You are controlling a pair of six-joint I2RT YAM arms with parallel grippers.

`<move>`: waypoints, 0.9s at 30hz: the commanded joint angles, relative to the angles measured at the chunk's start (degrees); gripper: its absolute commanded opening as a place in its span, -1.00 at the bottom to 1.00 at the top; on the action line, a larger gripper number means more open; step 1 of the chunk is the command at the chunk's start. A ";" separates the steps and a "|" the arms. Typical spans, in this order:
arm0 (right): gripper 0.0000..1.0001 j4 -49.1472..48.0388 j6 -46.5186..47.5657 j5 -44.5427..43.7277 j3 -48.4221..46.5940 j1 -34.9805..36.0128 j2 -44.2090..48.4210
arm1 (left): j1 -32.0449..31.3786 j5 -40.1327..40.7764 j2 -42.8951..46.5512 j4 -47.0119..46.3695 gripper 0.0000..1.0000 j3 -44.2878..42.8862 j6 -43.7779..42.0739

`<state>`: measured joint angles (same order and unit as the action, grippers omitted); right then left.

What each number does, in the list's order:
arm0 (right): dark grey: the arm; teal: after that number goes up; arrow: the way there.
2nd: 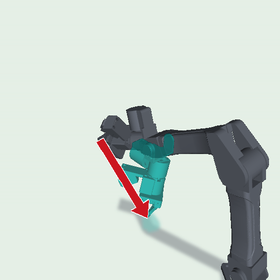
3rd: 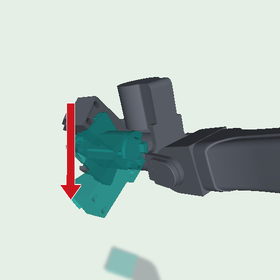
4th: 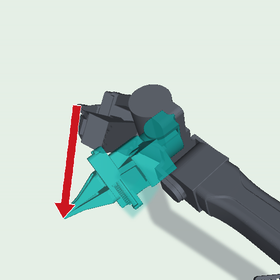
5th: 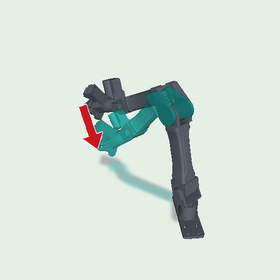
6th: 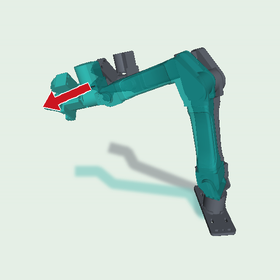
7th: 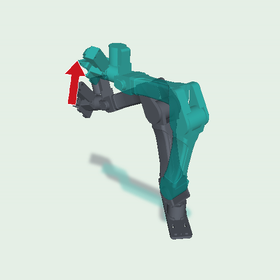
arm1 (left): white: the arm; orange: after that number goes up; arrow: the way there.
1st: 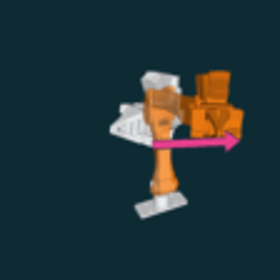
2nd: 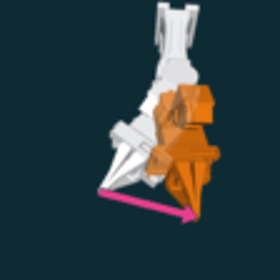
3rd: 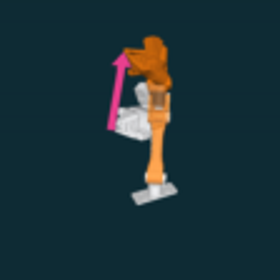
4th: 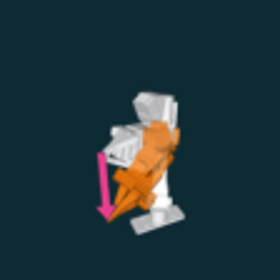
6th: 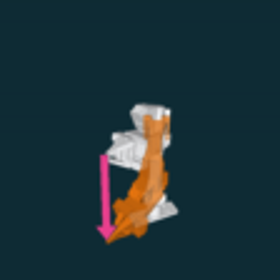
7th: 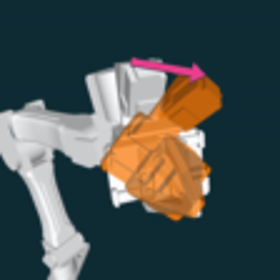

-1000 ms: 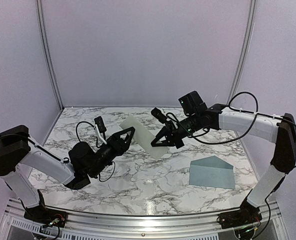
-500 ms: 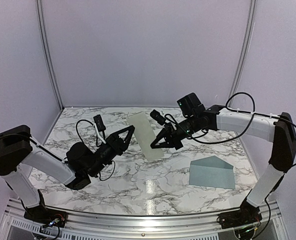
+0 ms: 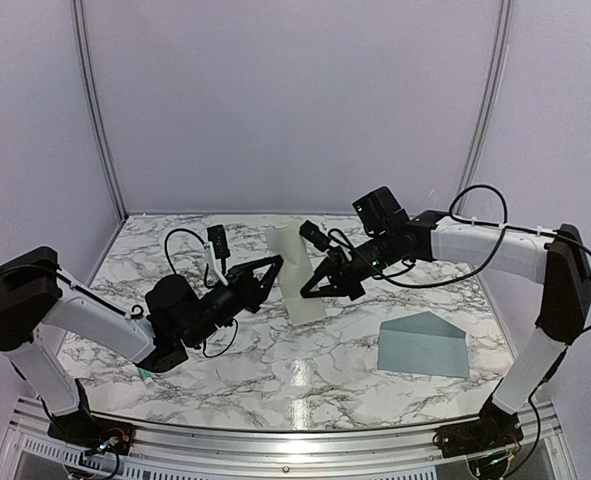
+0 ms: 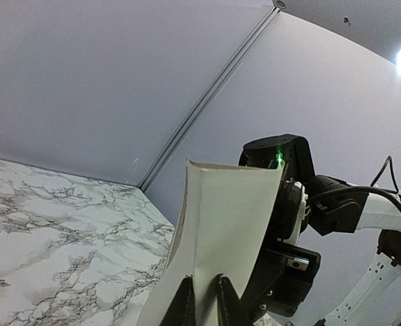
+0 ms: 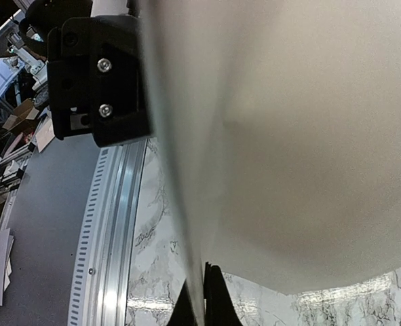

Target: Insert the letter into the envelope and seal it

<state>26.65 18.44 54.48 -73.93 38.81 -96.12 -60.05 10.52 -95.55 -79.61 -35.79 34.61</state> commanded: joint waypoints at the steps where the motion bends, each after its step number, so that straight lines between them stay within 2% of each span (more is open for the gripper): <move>1: -1.00 -0.49 0.11 0.42 -0.13 -0.37 -0.56 | -0.15 -1.93 0.93 2.18 -0.83 -1.37 -2.09; 5: -0.98 0.37 0.77 -1.79 -0.58 -0.57 0.35 | -0.15 -1.83 1.85 1.94 -0.90 -0.74 -2.20; 13: -0.65 0.66 0.82 -4.92 -0.34 -1.35 2.40 | -0.12 -0.84 3.68 2.01 -0.99 0.50 -3.47; 17: -0.61 1.18 0.98 -6.19 -0.75 -2.16 3.49 | -0.08 0.00 4.07 2.01 -0.99 1.04 -3.92; 27: -0.34 0.95 1.55 1.38 -1.37 -4.16 3.90 | -0.07 -0.41 3.41 2.09 -0.98 1.32 -3.75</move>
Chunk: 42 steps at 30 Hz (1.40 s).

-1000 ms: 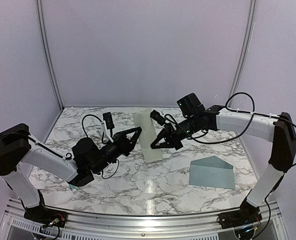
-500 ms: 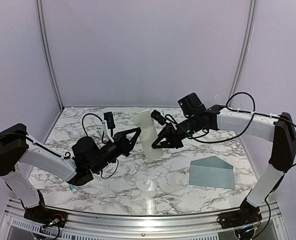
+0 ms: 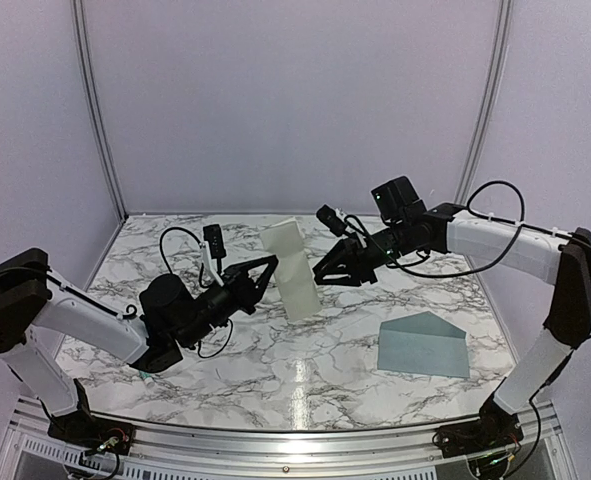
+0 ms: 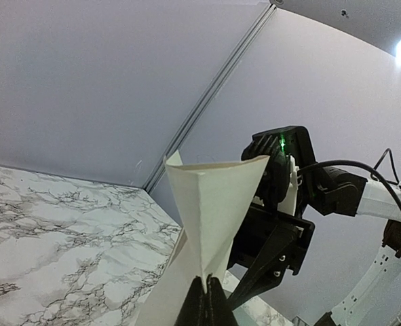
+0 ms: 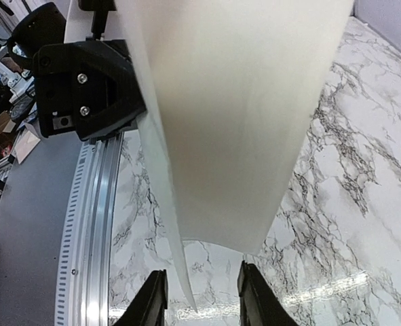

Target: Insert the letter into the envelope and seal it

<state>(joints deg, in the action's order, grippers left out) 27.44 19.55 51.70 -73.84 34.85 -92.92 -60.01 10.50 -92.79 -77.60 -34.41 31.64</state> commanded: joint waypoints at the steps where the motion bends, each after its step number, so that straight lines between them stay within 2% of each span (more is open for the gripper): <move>1: -0.33 -0.08 0.17 4.66 -1.59 -0.22 0.54 | -0.11 -0.58 0.46 0.08 -0.97 -0.26 -0.59; 6: -0.32 0.33 -0.58 5.59 -3.54 -0.20 -1.95 | -0.13 -1.17 -0.10 0.16 -0.97 -1.15 -0.26; 15: -0.47 0.10 -0.77 8.27 -4.39 1.45 -3.81 | -0.11 -1.05 -0.83 0.79 -0.97 -1.95 -0.20; 18: -0.72 0.01 -1.56 8.27 -5.77 2.03 -4.74 | -0.11 -0.87 -1.44 0.91 -0.96 -2.33 0.10; 20: -0.79 0.23 -1.98 8.64 -6.59 2.24 -5.49 | -0.11 -0.58 -1.79 1.17 -0.89 -2.52 0.34; 21: -0.91 0.38 -2.12 8.79 -6.84 2.30 -5.82 | -0.03 -0.64 -1.96 1.33 -0.82 -2.56 0.40; 22: -1.00 0.48 -2.14 8.93 -6.98 2.32 -6.08 | -0.02 -0.54 -1.95 1.58 -0.64 -2.44 0.55; 23: -1.00 0.38 -2.19 8.71 -6.97 2.32 -6.18 | -0.02 -0.18 -1.97 1.91 -0.26 -2.27 1.02; 24: -1.00 0.00 -2.33 8.34 -6.74 2.14 -5.90 | 0.04 0.61 -1.85 2.38 -0.01 -2.02 1.96; 25: -1.00 -0.73 -2.70 8.41 -6.23 1.89 -5.48 | 0.13 1.51 -1.59 2.97 0.14 -1.58 3.14; 27: -1.00 -2.36 -3.89 9.44 -5.25 1.35 -4.81 | 0.24 1.52 -1.38 3.49 0.24 -1.02 4.82; 33: -1.00 -2.92 -4.97 11.61 -4.85 1.27 -5.40 | 0.24 -3.90 -3.85 5.53 0.24 -3.13 5.90; 37: -1.00 -3.09 -5.10 12.24 -4.73 1.27 -5.92 | 0.24 -4.50 -5.19 5.53 0.23 -4.20 6.76; 42: -1.00 -2.54 -4.78 11.59 -4.35 1.45 -6.13 | 0.59 -5.26 -5.24 3.51 0.04 -4.22 7.22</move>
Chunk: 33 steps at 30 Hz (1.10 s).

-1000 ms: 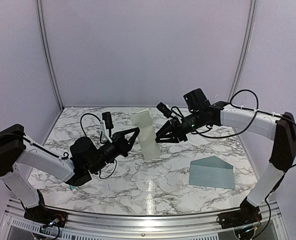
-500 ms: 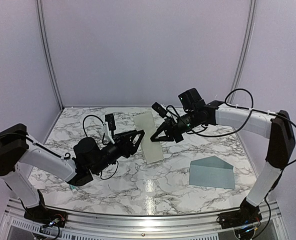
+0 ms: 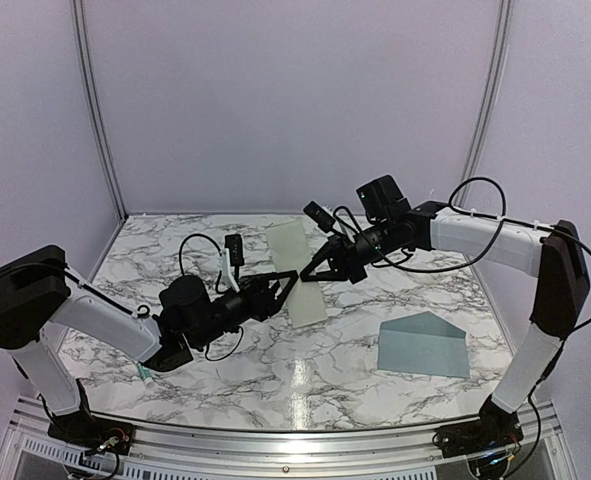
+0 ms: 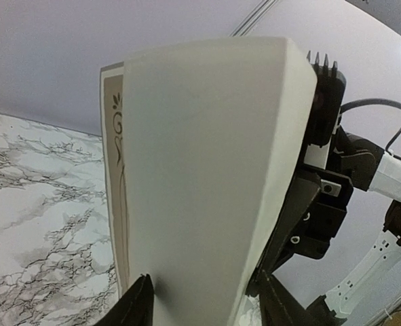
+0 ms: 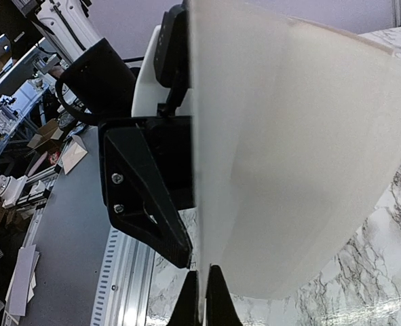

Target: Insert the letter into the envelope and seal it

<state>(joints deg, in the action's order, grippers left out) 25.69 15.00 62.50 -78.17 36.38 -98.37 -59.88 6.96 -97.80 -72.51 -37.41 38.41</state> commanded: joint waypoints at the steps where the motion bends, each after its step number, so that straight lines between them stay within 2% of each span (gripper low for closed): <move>1: -1.00 -0.74 -0.12 0.62 0.11 -0.08 -0.69 | 0.58 -2.10 -0.28 -2.46 -0.01 -1.11 0.49; 8: -1.00 -1.20 -0.83 -2.62 0.02 -0.34 -0.49 | 1.07 -5.40 -1.29 -5.98 -0.44 -0.38 1.18; 14: -0.73 -0.98 -0.78 -5.16 0.27 -0.65 -0.02 | 1.30 -4.75 -1.48 -8.90 -0.71 0.79 1.57; 19: -0.47 1.97 1.12 -7.79 -0.15 -2.66 2.71 | 1.82 -3.88 -0.50 -9.18 -0.77 2.02 1.83; 23: 0.03 2.71 2.46 -10.77 0.74 -6.15 6.59 | 2.13 -5.10 0.96 -9.10 -0.77 2.95 2.15; 26: 0.42 3.98 4.12 -9.74 1.30 -8.17 7.83 | 2.21 -9.21 2.06 -7.54 -0.75 2.28 1.92; 28: 0.52 6.86 5.63 -6.59 0.56 -8.35 7.30 | 2.22 -11.96 2.82 -5.40 -0.71 1.37 1.05; 33: 0.61 11.58 6.97 0.64 -1.28 -8.42 3.91 | 2.29 -17.22 3.25 -1.85 -0.66 -0.82 -0.96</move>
<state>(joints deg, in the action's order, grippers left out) 31.83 19.75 56.86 -77.06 27.79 -92.07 -57.95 -4.14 -96.25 -77.25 -35.46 39.62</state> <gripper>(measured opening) 0.789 0.163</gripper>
